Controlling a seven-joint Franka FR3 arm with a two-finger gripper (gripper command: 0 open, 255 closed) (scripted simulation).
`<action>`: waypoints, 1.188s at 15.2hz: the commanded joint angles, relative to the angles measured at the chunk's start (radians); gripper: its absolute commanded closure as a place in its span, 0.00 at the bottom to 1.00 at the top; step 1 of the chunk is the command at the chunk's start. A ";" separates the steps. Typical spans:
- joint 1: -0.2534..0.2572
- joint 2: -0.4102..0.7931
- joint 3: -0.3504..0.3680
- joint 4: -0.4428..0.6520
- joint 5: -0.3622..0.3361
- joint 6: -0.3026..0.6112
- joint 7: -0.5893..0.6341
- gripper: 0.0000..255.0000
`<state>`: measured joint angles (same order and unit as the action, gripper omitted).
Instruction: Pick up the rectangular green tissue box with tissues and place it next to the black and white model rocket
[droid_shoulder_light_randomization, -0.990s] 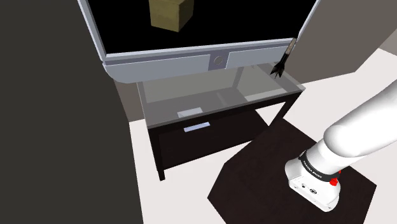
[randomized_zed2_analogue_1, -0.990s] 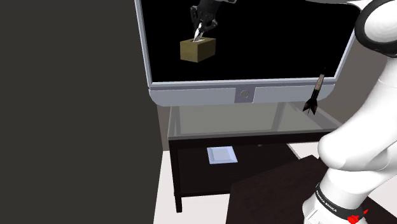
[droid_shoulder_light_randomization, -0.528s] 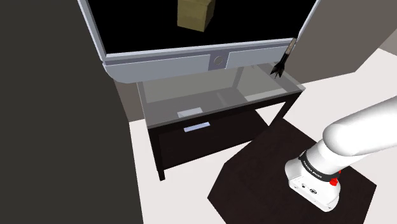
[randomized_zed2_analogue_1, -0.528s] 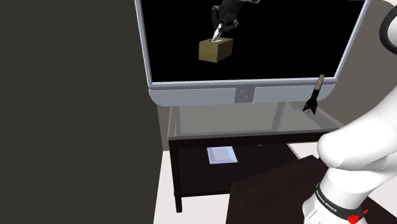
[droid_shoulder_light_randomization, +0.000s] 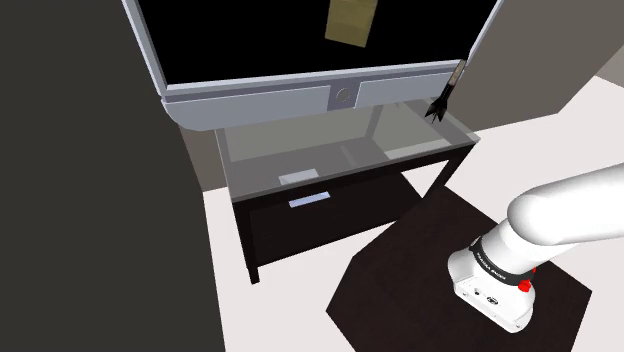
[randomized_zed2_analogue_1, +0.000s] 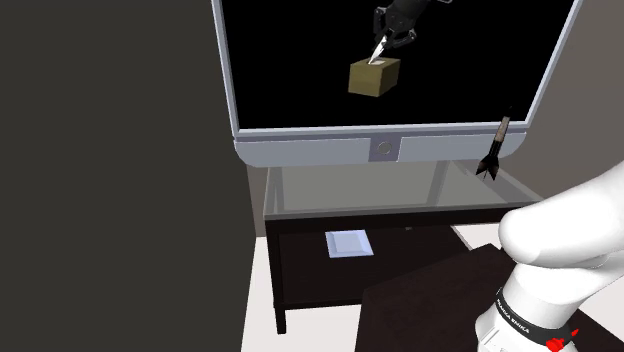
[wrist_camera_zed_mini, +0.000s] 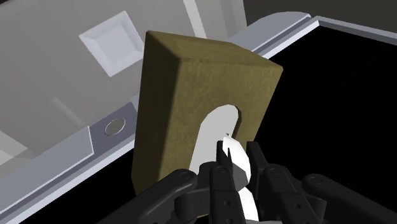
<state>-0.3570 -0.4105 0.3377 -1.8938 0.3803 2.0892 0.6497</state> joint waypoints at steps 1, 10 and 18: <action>-0.001 -0.035 -0.050 -0.040 0.023 -0.013 -0.059 1.00; -0.026 -0.111 -0.252 -0.103 0.056 -0.111 -0.276 1.00; -0.061 -0.106 -0.427 -0.081 0.053 -0.208 -0.456 1.00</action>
<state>-0.4132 -0.5164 -0.0678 -1.9749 0.4338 1.8914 0.2176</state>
